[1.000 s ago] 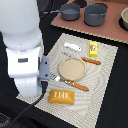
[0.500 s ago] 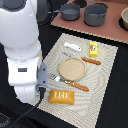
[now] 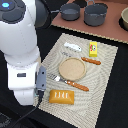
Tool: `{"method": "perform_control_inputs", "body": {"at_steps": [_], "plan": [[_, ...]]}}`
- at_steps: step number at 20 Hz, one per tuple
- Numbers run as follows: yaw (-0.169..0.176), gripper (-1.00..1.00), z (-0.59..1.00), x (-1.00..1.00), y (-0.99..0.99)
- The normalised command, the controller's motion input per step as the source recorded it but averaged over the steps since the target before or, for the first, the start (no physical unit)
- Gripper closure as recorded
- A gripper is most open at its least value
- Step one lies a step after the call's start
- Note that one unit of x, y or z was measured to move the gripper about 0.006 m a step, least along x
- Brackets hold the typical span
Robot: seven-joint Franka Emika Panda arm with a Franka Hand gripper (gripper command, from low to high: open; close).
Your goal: Interact with the objects in diverse but meaningful ways.
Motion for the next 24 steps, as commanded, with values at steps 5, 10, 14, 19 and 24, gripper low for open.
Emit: {"method": "perform_control_inputs", "body": {"at_steps": [5, 10, 14, 19, 24], "plan": [[0.000, 1.00, 0.37, 0.23, 0.00], [0.000, 1.00, 0.19, 0.15, 0.00], [0.000, 1.00, 0.13, 0.15, 0.00], [0.003, 1.00, -0.02, 0.12, -0.01], [0.017, 1.00, -0.28, 0.04, -0.07]]}}
